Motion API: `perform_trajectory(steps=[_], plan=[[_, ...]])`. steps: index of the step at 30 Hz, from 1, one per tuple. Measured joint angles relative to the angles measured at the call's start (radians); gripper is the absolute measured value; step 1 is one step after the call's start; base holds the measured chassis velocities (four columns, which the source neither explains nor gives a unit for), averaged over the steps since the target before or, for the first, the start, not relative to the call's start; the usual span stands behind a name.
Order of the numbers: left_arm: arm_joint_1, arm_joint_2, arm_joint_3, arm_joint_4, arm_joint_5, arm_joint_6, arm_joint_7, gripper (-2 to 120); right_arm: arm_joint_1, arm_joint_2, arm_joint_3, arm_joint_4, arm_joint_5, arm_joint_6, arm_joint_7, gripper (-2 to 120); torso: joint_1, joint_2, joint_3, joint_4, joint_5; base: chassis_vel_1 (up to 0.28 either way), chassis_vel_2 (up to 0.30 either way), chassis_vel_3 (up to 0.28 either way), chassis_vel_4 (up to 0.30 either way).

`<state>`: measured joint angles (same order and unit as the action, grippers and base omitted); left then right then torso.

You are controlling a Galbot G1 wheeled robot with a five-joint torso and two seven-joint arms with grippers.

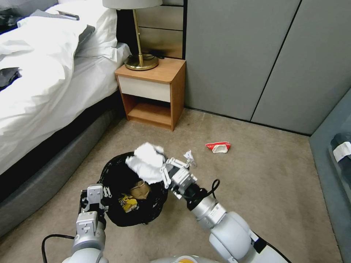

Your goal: Pick up the trash bin, then pick up the garbage from the floor and place it into the trash bin.

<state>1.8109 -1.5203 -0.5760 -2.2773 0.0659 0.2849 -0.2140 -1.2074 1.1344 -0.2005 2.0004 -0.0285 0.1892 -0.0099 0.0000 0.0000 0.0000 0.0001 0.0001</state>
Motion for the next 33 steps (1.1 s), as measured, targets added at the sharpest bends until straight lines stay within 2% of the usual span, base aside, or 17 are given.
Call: perform_trajectory(steps=[4,9,13,15,16,18,23,28,31,33], plan=[[0.0,-0.001,0.002,-0.002,0.002,0.0,0.0,1,0.032,0.012,-0.022,-0.071,-0.006,-0.004,0.007,0,0.0,0.0,0.0,0.0,0.0,0.0,0.0,0.0,0.0],[0.002,0.0,0.002,-0.002,0.005,0.0,0.0,1,0.05,0.009,-0.035,-0.099,0.002,-0.022,0.007,0,0.0,0.0,0.0,-0.0001,0.0,0.0,0.0,0.0,0.0],[0.002,0.0,0.007,-0.003,0.014,-0.001,0.001,1,0.074,-0.028,-0.071,-0.102,0.066,-0.086,0.018,0,0.0,0.0,0.0,-0.0001,-0.0001,0.0,0.0,0.0,0.0],[0.002,-0.002,0.016,-0.003,0.021,-0.001,0.001,1,0.107,-0.053,-0.127,-0.079,0.177,-0.201,0.063,0,0.0,0.0,0.0,-0.0001,-0.0002,0.0,0.0,0.0,0.0],[0.002,-0.002,0.016,-0.003,0.021,-0.001,0.001,1,0.107,-0.053,-0.127,-0.079,0.177,-0.201,0.063,0,0.0,0.0,0.0,-0.0001,-0.0002,0.0,0.0,0.0,0.0],[0.002,-0.005,0.025,-0.004,0.03,-0.002,0.001,1,0.145,-0.057,-0.181,-0.065,0.302,-0.296,0.116,0,0.0,0.0,0.0,-0.0001,-0.0002,0.0,0.0,0.0,0.0],[0.003,-0.012,0.038,-0.003,0.045,-0.006,0.001,1,0.228,-0.015,-0.292,-0.062,0.536,-0.437,0.234,0,0.0,0.0,0.0,-0.0001,-0.0002,0.0,0.0,0.0,0.0],[0.003,-0.015,0.041,0.0,0.049,-0.007,0.001,1,0.273,0.024,-0.354,-0.077,0.631,-0.487,0.303,0,0.0,0.0,0.0,-0.0001,-0.0004,0.0,0.0,0.0,0.0],[0.004,-0.015,0.041,0.003,0.05,-0.009,0.001,1,0.342,0.107,-0.43,-0.102,0.821,-0.547,0.451,0,0.0,0.0,0.0,0.0,-0.0002,0.0,0.0,0.0,0.0],[0.004,-0.015,0.041,0.003,0.05,-0.009,0.001,1,0.354,0.118,-0.44,-0.106,0.856,-0.557,0.477,0,0.0,0.0,0.0,0.0002,-0.0002,0.0,0.0,0.0,0.0]])
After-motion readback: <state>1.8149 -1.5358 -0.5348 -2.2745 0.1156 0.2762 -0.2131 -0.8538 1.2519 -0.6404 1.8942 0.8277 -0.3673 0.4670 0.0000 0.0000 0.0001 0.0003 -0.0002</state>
